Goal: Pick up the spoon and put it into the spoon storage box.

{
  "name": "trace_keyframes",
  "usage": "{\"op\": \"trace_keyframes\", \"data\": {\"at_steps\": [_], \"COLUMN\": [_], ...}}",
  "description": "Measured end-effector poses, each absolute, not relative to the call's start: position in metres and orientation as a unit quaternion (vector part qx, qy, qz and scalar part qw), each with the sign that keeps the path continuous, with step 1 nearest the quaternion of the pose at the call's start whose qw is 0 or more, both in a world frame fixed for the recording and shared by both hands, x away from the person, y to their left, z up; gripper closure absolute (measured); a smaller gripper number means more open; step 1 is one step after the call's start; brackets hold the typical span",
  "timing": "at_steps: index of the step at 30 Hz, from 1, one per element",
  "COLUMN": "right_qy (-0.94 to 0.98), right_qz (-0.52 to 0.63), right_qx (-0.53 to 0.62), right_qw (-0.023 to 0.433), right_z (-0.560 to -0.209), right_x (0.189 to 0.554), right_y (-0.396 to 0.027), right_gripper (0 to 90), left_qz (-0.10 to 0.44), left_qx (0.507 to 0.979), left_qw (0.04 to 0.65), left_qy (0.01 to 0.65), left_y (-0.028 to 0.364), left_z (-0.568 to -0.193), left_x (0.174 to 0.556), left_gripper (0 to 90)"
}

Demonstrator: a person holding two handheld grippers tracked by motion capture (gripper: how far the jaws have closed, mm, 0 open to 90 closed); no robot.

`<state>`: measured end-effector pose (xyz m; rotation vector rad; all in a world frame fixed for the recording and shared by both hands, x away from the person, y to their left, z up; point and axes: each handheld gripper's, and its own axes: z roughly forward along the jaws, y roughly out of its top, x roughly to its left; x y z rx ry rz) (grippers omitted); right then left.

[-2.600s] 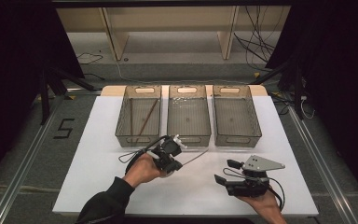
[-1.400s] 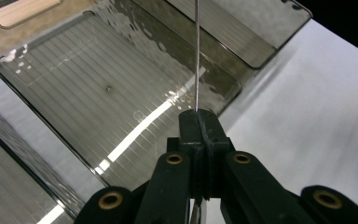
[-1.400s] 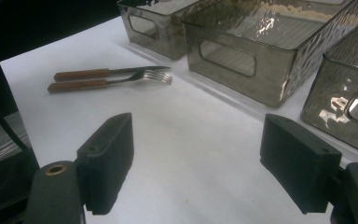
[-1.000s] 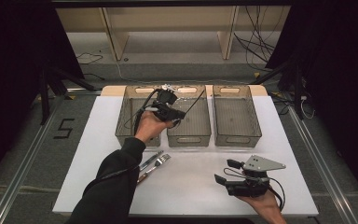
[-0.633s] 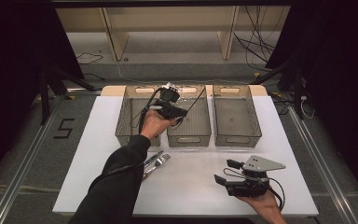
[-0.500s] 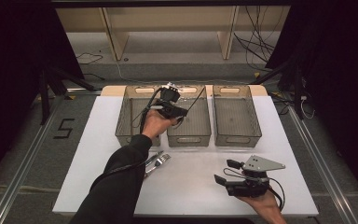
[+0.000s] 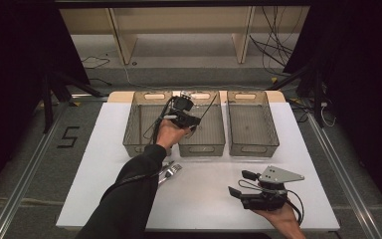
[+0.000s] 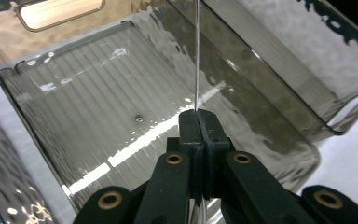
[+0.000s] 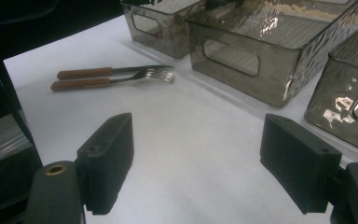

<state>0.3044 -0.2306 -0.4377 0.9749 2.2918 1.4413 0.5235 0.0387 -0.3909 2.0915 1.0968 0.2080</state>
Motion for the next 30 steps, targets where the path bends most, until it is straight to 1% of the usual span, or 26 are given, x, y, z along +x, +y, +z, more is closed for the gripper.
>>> {"op": "trace_keyframes", "data": {"at_steps": [7, 10, 13, 16, 19, 22, 25, 30], "right_qy": [0.790, 0.789, 0.789, 0.789, 0.789, 0.788, 0.789, 0.789], "right_qz": [0.497, 0.497, 0.498, 0.498, 0.497, 0.498, 0.497, 0.497], "right_qx": [0.335, 0.336, 0.336, 0.336, 0.336, 0.336, 0.337, 0.337], "right_qw": [0.131, 0.131, 0.131, 0.131, 0.131, 0.131, 0.131, 0.131], "right_z": [-0.438, -0.438, -0.438, -0.438, -0.438, -0.438, -0.438, -0.438], "right_x": [0.304, 0.304, 0.305, 0.304, 0.304, 0.304, 0.305, 0.305], "right_y": [-0.231, -0.231, -0.231, -0.231, -0.231, -0.231, -0.231, -0.230], "right_gripper": [26.5, 26.5, 26.5, 26.5, 26.5, 26.5, 26.5, 26.5], "left_qz": [0.075, 0.064, 0.052, 0.056, 0.046, 0.046, 0.044, 0.057], "left_qx": [0.804, 0.800, 0.802, 0.802, 0.808, 0.809, 0.816, 0.823], "left_qw": [0.382, 0.388, 0.390, 0.387, 0.387, 0.395, 0.397, 0.395], "left_qy": [0.448, 0.453, 0.451, 0.452, 0.443, 0.433, 0.418, 0.403], "left_y": [0.040, 0.042, 0.045, 0.049, 0.056, 0.064, 0.073, 0.090], "left_z": [-0.396, -0.393, -0.387, -0.380, -0.371, -0.362, -0.354, -0.348], "left_x": [0.526, 0.525, 0.524, 0.519, 0.512, 0.501, 0.488, 0.465], "left_gripper": [87.4, 72.3, 60.9, 45.6, 35.7, 28.6, 24.4, 21.8]}}
